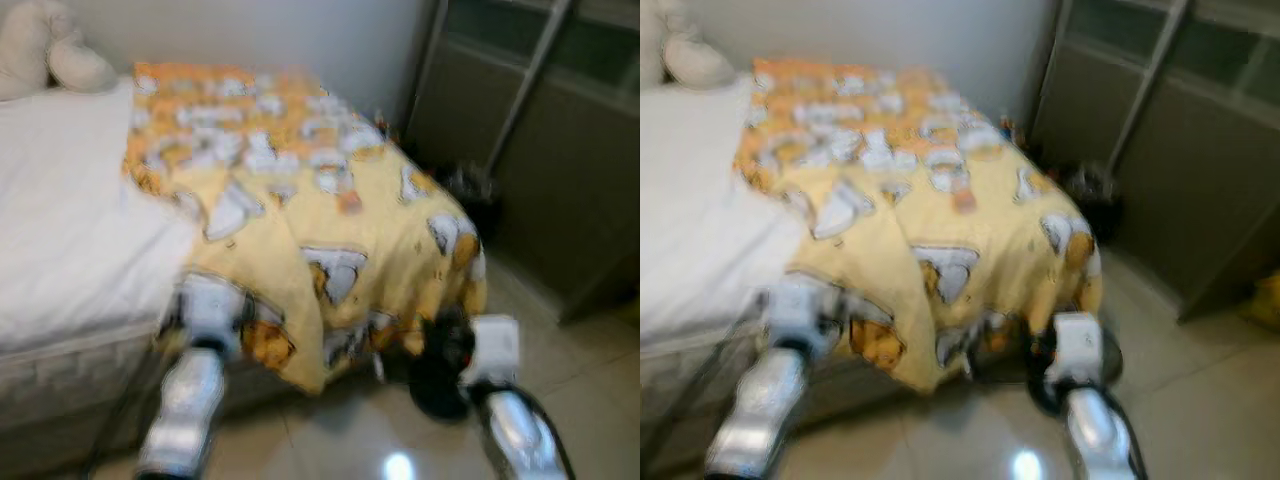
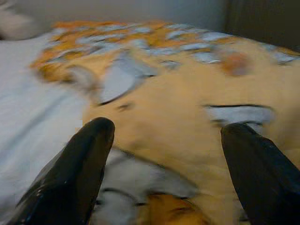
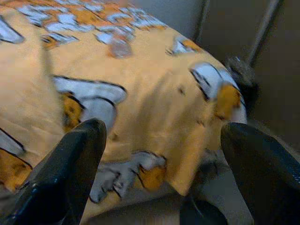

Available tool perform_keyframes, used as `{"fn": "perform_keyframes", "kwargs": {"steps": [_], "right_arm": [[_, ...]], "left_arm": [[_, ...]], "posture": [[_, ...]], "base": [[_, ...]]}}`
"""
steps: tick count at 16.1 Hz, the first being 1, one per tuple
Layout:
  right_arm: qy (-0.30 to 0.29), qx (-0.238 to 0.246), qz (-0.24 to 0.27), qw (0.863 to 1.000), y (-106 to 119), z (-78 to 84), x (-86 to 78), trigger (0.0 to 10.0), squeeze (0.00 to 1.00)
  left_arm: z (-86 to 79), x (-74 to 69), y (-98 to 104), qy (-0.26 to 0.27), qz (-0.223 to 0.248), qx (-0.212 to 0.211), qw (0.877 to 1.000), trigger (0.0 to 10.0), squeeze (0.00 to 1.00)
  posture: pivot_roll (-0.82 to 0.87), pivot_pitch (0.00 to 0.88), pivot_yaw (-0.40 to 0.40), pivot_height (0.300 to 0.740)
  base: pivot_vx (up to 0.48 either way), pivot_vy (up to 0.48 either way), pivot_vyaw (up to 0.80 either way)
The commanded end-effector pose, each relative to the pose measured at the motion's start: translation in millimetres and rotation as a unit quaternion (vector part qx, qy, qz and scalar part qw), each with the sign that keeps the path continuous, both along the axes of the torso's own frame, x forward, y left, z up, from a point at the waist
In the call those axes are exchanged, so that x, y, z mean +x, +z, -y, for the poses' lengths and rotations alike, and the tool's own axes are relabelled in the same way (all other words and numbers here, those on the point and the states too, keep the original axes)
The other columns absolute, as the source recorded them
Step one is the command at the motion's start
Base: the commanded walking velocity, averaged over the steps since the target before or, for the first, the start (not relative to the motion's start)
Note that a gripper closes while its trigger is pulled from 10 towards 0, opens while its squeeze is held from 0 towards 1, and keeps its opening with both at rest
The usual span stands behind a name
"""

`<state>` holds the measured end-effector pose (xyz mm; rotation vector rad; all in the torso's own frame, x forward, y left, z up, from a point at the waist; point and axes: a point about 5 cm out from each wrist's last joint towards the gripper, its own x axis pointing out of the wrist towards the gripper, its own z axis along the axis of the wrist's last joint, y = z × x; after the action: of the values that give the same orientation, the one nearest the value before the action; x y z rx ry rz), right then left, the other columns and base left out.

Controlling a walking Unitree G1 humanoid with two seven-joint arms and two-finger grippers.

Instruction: Clean up the room

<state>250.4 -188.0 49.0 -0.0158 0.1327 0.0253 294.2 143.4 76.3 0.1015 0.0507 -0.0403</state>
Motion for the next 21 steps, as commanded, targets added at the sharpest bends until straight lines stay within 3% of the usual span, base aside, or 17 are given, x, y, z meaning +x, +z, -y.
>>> {"fn": "perform_keyframes", "kwargs": {"steps": [1, 5, 9, 13, 21], "right_arm": [[-0.007, 0.003, 0.029, 1.000, 10, 0.2, 6.6, 10.0, 0.09], [-0.031, 0.022, 0.033, 0.999, 15, 8.6, 24.2, 10.0, 0.05], [-0.012, 0.006, 0.052, 0.999, 25, 8.3, 34.1, 10.0, 0.05], [-0.013, 0.005, 0.048, 0.999, 21, 10.2, 37.4, 10.0, 0.07], [-0.027, 0.004, 0.047, 0.999, 16, 14.5, 33.5, 10.0, 0.07]], "left_arm": [[-1.2, 6.6, 12, 0.002, 0.015, -0.012, 1.000, 10.0, 0.00], [1.8, 9.2, 5, 0.019, -0.008, -0.022, 1.000, 10.0, 0.00], [18.6, 20.5, 15, -0.001, 0.010, -0.024, 1.000, 10.0, 0.00], [19.4, 28.0, 20, -0.005, 0.019, -0.027, 0.999, 10.0, 0.00], [28.2, 25.9, 21, -0.031, 0.033, -0.019, 0.999, 10.0, 0.00]], "posture": [[0.07, 0.000, -0.015, 0.740], [0.07, 0.000, -0.009, 0.740], [0.07, 0.000, -0.031, 0.740], [0.09, 0.000, -0.023, 0.740], [0.08, 0.000, -0.025, 0.740]], "base": [[0.431, 0.000, 0.00], [0.440, 0.000, 0.00], [0.442, 0.000, 0.27], [0.445, 0.000, 0.49], [0.450, 0.000, 0.48]]}}
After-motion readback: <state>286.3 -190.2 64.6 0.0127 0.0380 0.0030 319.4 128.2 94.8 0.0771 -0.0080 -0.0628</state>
